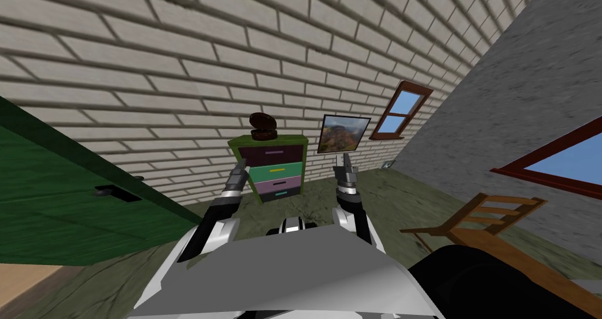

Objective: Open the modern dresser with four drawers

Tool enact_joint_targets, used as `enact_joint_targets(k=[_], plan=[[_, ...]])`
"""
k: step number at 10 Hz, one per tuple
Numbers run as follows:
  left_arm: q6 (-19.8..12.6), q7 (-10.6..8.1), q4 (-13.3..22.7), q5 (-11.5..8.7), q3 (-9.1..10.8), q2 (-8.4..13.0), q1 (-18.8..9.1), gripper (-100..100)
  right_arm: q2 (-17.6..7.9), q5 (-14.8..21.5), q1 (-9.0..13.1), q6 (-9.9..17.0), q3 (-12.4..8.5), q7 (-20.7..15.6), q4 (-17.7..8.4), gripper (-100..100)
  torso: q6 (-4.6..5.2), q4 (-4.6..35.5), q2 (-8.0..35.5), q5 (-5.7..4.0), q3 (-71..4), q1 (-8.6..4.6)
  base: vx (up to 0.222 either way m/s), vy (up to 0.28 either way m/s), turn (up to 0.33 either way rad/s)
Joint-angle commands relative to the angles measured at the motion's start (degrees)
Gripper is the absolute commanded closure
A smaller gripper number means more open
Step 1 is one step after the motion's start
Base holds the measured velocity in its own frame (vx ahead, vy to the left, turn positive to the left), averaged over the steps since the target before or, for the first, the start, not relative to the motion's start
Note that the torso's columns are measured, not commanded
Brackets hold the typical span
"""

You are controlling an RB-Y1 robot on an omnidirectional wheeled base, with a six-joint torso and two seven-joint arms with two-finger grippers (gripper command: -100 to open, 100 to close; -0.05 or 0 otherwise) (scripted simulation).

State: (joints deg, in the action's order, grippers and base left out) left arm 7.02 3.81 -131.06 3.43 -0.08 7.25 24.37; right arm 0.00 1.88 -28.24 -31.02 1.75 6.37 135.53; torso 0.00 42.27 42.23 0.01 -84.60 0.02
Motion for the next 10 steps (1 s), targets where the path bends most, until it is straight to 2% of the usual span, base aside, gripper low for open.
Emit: enact_joint_targets(k=[1,5,10], plan=[[-2.85,0.04,0.37,-0.03,-0.01,0.05,-0.41,-100,0.0,0.0,0.0,0.0,0.0,0.0,0.0,0,-0.01,-0.01,-0.03,0.0,-0.02,-0.01,0.106,0.008,-0.014],[-8.4,0.08,1.53,-0.12,0.08,0.59,-1.59,-100,0.0,0.0,0.0,0.0,0.0,0.0,0.0,0,0.0,0.02,0.09,-0.01,0.05,-0.02,0.117,-0.007,-0.022],[-13.85,0.12,2.78,-0.21,0.16,-0.05,-2.77,-100,0.0,0.0,0.0,0.0,0.0,0.0,0.0,0,0.0,0.03,0.09,0.0,0.05,0.0,0.122,-0.002,-0.022]])
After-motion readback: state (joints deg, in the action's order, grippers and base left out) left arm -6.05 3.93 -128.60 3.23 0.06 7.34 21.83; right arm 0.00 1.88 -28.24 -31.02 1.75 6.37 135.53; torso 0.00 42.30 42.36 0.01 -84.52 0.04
